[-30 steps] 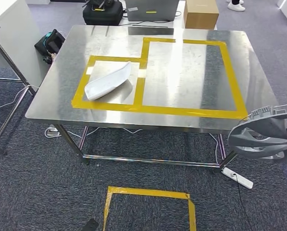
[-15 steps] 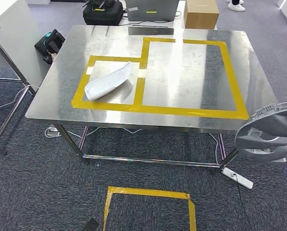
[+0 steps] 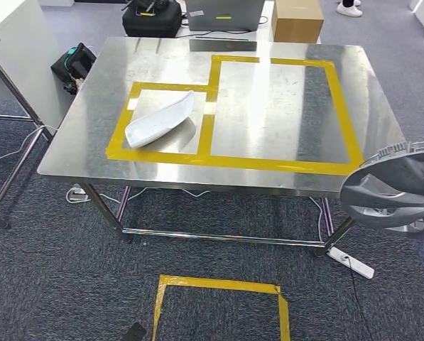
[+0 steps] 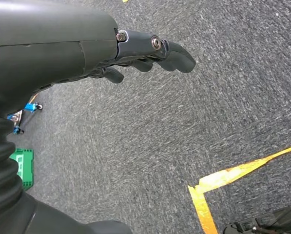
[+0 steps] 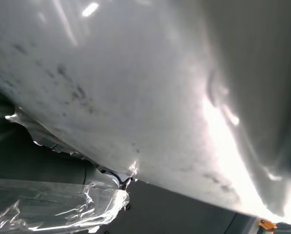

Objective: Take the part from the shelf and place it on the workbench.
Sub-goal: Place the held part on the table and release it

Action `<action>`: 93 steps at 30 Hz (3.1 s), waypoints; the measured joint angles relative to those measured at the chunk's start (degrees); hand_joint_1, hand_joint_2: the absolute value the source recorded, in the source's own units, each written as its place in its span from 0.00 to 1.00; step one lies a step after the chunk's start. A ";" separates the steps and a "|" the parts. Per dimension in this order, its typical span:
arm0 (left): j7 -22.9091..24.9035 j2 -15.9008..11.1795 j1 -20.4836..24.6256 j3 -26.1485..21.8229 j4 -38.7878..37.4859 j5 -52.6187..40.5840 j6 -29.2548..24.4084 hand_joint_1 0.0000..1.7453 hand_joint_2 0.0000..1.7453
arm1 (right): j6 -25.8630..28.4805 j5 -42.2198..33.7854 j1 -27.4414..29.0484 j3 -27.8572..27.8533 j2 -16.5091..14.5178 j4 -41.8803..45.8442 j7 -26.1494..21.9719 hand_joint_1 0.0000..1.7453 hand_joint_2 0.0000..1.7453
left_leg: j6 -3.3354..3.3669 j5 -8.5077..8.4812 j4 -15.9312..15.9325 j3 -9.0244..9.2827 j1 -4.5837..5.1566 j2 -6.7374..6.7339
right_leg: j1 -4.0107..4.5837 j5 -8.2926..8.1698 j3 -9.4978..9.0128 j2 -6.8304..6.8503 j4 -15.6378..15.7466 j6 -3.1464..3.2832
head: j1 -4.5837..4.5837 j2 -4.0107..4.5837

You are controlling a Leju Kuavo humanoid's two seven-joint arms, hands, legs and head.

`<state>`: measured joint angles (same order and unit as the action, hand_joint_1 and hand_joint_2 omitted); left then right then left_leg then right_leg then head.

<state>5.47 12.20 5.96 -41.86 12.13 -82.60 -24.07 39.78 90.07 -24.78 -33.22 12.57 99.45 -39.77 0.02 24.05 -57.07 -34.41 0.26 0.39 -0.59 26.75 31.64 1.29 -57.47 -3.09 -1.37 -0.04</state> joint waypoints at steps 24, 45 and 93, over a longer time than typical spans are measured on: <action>-0.02 -0.46 0.01 0.00 0.00 1.38 -0.97 0.00 1.00 | 0.00 0.00 2.66 2.12 -0.02 0.00 0.00 1.00 1.00 | 0.00 0.00 0.00 0.00 0.00 0.00 | 0.00 0.00 0.00 0.00 0.00 0.00 | -0.01 0.00; -0.42 -0.48 0.00 0.00 0.00 1.34 -1.33 0.00 1.00 | 0.00 0.00 2.98 2.34 -0.02 0.00 -0.01 1.00 1.00 | 0.72 0.27 -0.22 -0.08 0.70 0.00 | -0.67 -0.04 0.00 0.01 0.07 -0.57 | -0.02 0.00; -0.68 -0.52 0.10 -0.03 0.02 2.25 -3.07 0.00 1.00 | 0.02 -0.07 3.51 2.71 -0.02 -0.45 -0.01 1.00 1.00 | 1.41 0.96 -1.11 -0.53 0.91 1.07 | -0.58 -1.58 3.76 -1.83 -1.60 -0.89 | 0.29 0.00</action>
<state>4.79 11.68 6.06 -41.89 12.15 -80.35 -27.14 39.80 90.00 -21.26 -30.51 12.55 98.99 -39.78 1.43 25.00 -58.18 -34.93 1.16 1.47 -1.17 25.16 35.40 -0.54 -59.08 -3.98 -1.08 -0.04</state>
